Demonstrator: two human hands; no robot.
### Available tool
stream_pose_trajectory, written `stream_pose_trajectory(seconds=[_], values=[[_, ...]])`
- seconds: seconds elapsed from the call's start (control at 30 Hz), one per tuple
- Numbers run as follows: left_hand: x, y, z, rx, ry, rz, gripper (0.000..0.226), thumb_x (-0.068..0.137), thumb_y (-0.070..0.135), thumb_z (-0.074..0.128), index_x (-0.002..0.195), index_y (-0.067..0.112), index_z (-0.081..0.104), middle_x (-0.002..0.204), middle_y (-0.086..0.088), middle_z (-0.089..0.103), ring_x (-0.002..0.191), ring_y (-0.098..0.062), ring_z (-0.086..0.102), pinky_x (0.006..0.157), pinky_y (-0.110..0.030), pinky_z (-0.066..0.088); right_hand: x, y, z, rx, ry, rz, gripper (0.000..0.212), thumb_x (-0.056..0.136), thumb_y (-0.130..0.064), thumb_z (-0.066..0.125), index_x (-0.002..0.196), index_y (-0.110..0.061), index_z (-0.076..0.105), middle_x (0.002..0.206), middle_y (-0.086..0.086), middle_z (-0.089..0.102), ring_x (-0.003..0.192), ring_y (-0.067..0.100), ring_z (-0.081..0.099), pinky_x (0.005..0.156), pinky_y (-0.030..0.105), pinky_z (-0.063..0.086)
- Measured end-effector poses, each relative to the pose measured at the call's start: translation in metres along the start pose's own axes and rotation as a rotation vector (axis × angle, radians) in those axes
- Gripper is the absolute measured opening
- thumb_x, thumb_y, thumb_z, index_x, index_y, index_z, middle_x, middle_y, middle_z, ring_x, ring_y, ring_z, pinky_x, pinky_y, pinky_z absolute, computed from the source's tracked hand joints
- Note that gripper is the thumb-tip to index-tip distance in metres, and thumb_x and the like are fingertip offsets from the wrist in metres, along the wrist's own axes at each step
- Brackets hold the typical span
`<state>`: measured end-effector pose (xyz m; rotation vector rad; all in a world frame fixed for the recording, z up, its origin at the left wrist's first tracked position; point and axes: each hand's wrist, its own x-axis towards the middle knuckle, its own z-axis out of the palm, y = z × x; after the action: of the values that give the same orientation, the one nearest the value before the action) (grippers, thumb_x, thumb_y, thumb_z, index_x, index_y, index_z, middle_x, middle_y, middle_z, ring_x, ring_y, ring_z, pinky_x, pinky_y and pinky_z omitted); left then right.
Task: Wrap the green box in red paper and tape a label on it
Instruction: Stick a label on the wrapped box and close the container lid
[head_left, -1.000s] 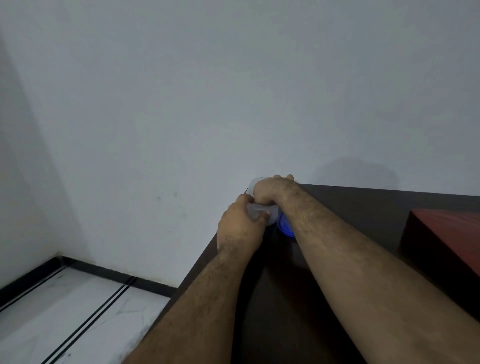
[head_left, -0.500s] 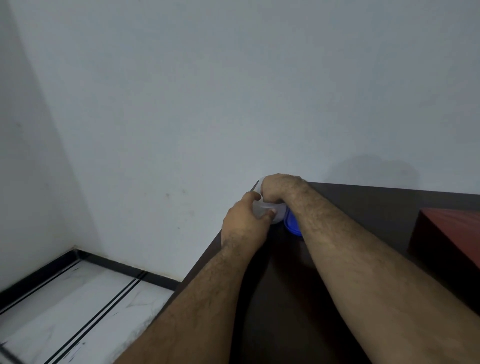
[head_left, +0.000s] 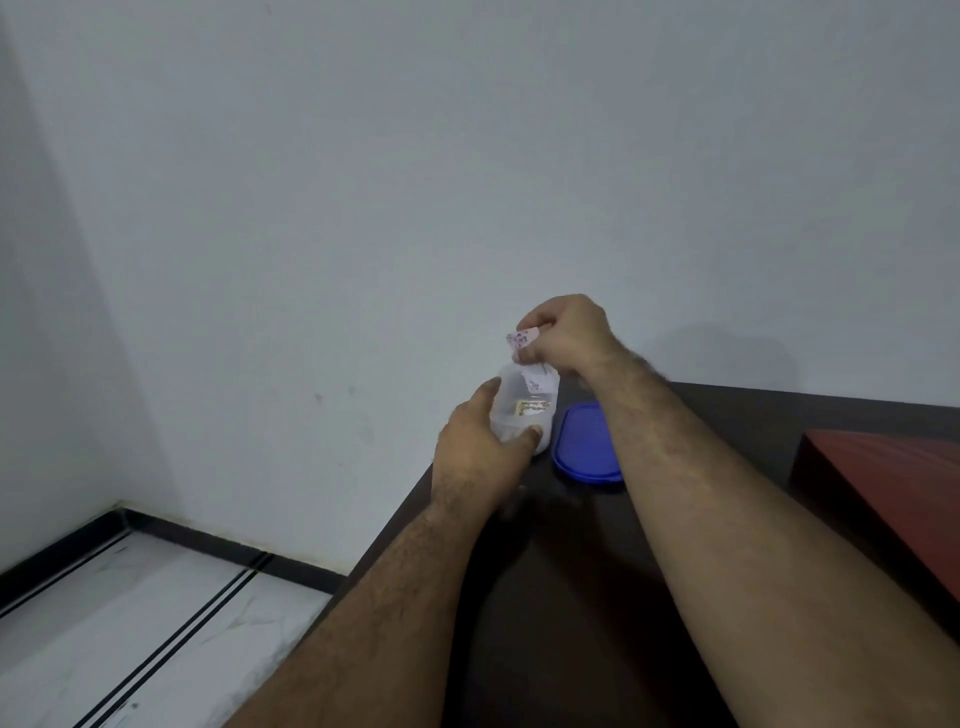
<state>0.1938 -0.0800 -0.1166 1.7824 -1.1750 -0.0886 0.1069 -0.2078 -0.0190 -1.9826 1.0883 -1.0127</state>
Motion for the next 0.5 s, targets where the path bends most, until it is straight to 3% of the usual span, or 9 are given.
stream_pose_trajectory(seconds=[0.1,0.17,0.2,0.27,0.3,0.37,0.43,0.5], values=[[-0.001,-0.001,-0.002,-0.093,0.073,0.049,0.091,0.081,0.050,0.073,0.161,0.029,0.037,0.158,0.004,0.050,0.141,-0.020,0.049,0.115,-0.047,0.047,-0.019,-0.002,-0.007,0.363,0.216,-0.064,0.030,0.072,-0.004,0.093,0.094,-0.019,0.080,0.090,-0.003,0.079,0.084,0.011,0.077,0.073,0.026,0.063],[-0.001,0.001,-0.004,-0.184,0.146,0.063,0.084,0.081,0.049,0.070,0.158,0.026,0.043,0.155,0.006,0.052,0.141,-0.016,0.049,0.112,-0.041,0.049,-0.035,-0.001,-0.012,0.589,0.361,-0.013,0.025,0.077,-0.003,0.090,0.096,-0.016,0.080,0.089,-0.004,0.080,0.080,0.007,0.075,0.066,0.018,0.056],[-0.002,0.007,-0.006,-0.227,0.175,0.067,0.073,0.085,0.045,0.072,0.152,0.024,0.051,0.147,0.007,0.058,0.133,-0.014,0.054,0.106,-0.035,0.052,-0.047,0.001,-0.016,0.662,0.419,0.031,0.022,0.080,-0.003,0.088,0.097,-0.015,0.079,0.089,-0.004,0.079,0.078,0.007,0.074,0.063,0.016,0.054],[-0.004,0.017,-0.011,-0.342,0.209,0.043,0.034,0.092,0.034,0.075,0.122,0.019,0.070,0.114,0.006,0.073,0.103,-0.014,0.067,0.081,-0.022,0.058,-0.072,0.005,-0.019,0.737,0.489,0.036,0.015,0.086,-0.005,0.085,0.098,-0.013,0.079,0.088,-0.003,0.079,0.080,0.009,0.074,0.066,0.019,0.054],[-0.008,0.027,-0.012,-0.491,0.148,-0.010,0.019,0.096,0.031,0.074,0.105,0.014,0.075,0.096,0.002,0.076,0.089,-0.017,0.069,0.069,-0.020,0.057,-0.089,0.010,-0.023,0.706,0.520,-0.036,0.012,0.087,-0.005,0.083,0.096,-0.011,0.080,0.087,-0.004,0.079,0.081,0.009,0.074,0.070,0.021,0.055],[-0.013,0.041,-0.016,-0.824,-0.094,-0.164,0.036,0.103,0.038,0.067,0.097,0.004,0.077,0.085,-0.010,0.078,0.076,-0.022,0.070,0.065,-0.027,0.057,-0.120,0.016,-0.023,0.491,0.477,-0.254,0.014,0.088,0.000,0.079,0.092,-0.013,0.081,0.086,-0.008,0.079,0.085,0.005,0.074,0.078,0.020,0.056],[-0.019,0.052,-0.016,-0.994,-0.363,-0.240,0.051,0.105,0.049,0.058,0.108,0.001,0.076,0.094,-0.016,0.078,0.082,-0.025,0.074,0.075,-0.036,0.060,-0.149,0.027,-0.028,0.236,0.402,-0.444,0.024,0.085,0.006,0.076,0.093,-0.015,0.083,0.092,-0.010,0.079,0.094,0.006,0.073,0.085,0.017,0.055],[-0.023,0.055,-0.015,-1.068,-0.515,-0.216,0.045,0.105,0.042,0.059,0.114,0.001,0.075,0.105,-0.020,0.077,0.094,-0.028,0.075,0.085,-0.039,0.061,-0.164,0.036,-0.035,0.019,0.360,-0.565,0.027,0.082,0.004,0.078,0.095,-0.019,0.084,0.102,-0.011,0.077,0.104,0.007,0.068,0.093,0.016,0.051]])
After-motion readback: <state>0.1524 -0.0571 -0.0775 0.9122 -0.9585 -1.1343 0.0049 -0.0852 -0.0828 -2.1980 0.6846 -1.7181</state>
